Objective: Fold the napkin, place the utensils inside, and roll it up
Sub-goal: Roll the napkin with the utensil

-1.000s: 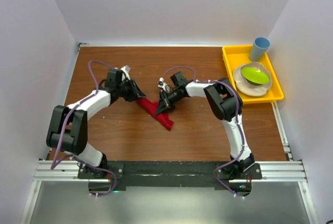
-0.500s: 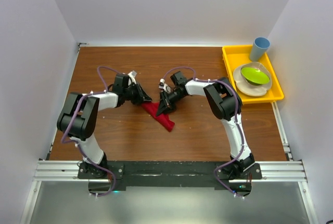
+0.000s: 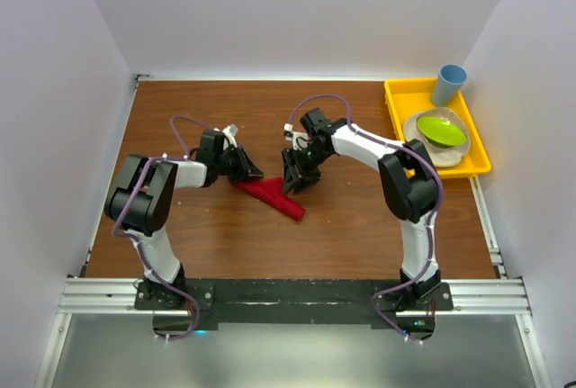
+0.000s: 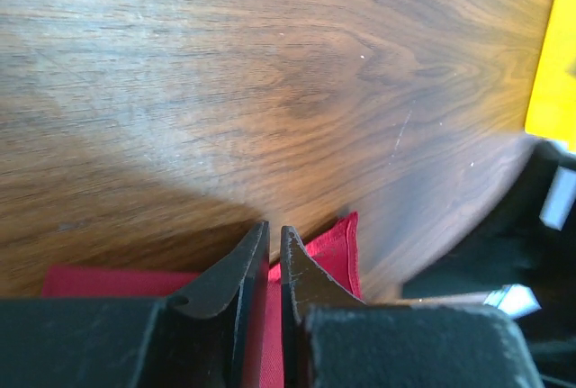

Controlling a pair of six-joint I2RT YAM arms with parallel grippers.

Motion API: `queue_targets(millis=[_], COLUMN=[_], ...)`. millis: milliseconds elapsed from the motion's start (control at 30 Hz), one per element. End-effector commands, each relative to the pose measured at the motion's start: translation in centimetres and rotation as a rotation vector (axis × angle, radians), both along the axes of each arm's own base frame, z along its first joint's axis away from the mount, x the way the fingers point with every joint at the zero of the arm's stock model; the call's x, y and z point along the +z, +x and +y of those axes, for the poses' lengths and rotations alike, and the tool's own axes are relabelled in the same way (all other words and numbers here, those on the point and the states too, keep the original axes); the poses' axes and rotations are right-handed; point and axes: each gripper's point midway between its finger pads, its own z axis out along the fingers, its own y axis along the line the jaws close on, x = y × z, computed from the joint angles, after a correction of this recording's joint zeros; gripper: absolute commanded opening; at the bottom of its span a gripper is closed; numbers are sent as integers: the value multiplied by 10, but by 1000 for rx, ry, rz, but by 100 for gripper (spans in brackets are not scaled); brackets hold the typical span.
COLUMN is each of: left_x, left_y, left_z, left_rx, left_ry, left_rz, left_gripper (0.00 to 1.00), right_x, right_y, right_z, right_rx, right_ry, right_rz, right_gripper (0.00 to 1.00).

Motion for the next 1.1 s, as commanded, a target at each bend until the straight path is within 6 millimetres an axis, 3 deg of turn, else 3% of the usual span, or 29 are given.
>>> queue_targets(millis=[0, 200, 367, 433, 567, 600, 667, 733, 900, 1000, 1067], left_x=[-30, -29, -25, -19, 1, 16, 24, 51, 93, 98, 95], left_y=[-12, -11, -7, -1, 7, 17, 16, 30, 41, 29, 16], left_z=[14, 15, 16, 15, 15, 14, 19, 23, 66, 93, 106], left_rx=[1, 7, 2, 2, 7, 11, 35, 66, 221, 288, 317], left_ry=[88, 89, 104, 102, 113, 108, 130, 133, 260, 295, 297], left_rz=[46, 48, 37, 24, 5, -23, 18, -19, -32, 21, 60], left_gripper=[15, 15, 15, 15, 18, 18, 24, 29, 43, 53, 55], right_x=[8, -18, -47, -40, -1, 5, 25, 36, 49, 44, 47], right_y=[-19, -35, -28, -24, -3, -2, 5, 4, 1, -1, 4], right_z=[-19, -31, -50, -52, -47, -49, -39, -29, 4, 26, 35], right_rx=[73, 59, 32, 25, 6, 13, 51, 93, 217, 295, 341], right_ry=[-105, -180, -291, -306, -316, -347, -335, -364, -406, -440, -460], right_rz=[-101, -131, -185, -215, -347, -374, -459, -554, -709, -776, -828], right_gripper=[51, 47, 43, 42, 50, 52, 57, 64, 69, 70, 70])
